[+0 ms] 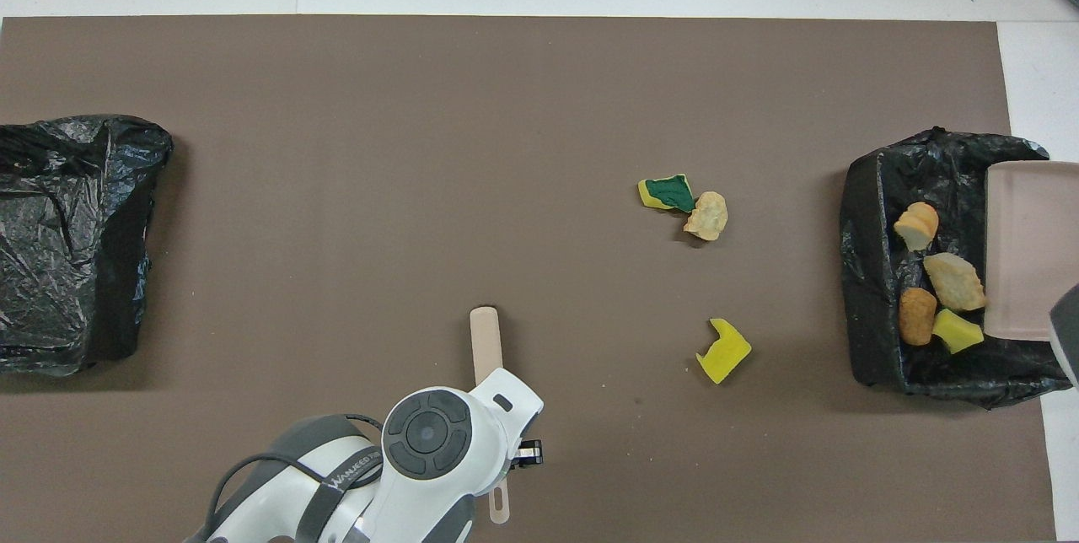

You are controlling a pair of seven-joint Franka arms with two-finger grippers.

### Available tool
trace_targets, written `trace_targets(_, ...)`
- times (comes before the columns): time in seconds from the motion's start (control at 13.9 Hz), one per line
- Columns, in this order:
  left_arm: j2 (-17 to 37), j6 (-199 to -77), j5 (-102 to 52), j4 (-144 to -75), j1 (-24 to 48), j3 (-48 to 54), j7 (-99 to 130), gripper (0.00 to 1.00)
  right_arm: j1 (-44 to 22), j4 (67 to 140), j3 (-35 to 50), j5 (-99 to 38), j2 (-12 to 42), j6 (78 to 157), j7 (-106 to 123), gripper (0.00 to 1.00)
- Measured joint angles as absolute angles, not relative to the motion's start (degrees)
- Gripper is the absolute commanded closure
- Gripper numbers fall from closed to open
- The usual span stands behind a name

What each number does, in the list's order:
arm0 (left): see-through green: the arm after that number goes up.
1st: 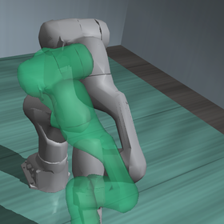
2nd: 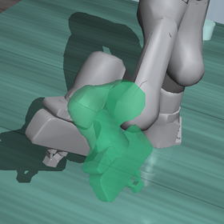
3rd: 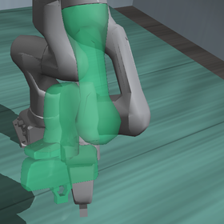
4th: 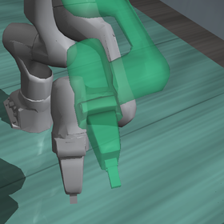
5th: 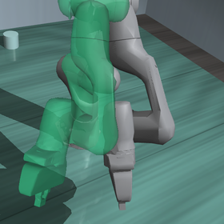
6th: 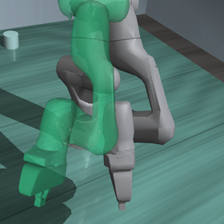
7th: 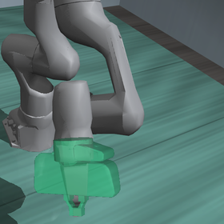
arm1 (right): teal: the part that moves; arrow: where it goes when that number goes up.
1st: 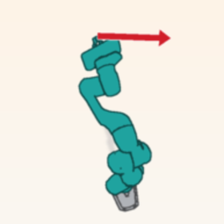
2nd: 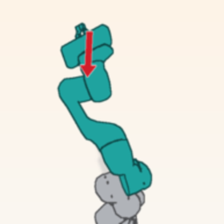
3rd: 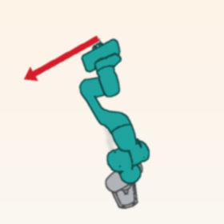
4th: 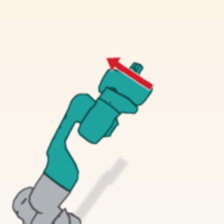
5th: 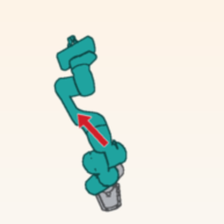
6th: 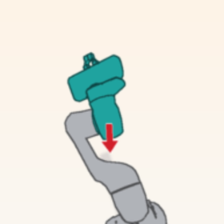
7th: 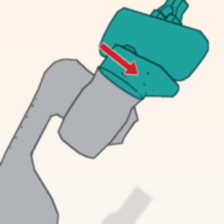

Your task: Sweep and dump trash in bin

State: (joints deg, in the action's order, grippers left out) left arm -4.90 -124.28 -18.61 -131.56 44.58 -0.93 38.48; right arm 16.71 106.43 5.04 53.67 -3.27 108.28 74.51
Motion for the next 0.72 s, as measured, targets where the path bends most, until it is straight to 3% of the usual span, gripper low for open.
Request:
trace_targets(0.36,-7.76,-114.35,-11.38,-123.06,33.85,-1.50,33.81,0.00,15.38,106.07,6.60,37.46,-3.33,104.85,75.63,1.00)
trace_targets(0.72,-10.00,-108.23,-10.12,-121.26,23.14,-1.61,20.13,0.00,11.78,105.98,7.55,26.98,-3.37,100.61,75.44,1.00)
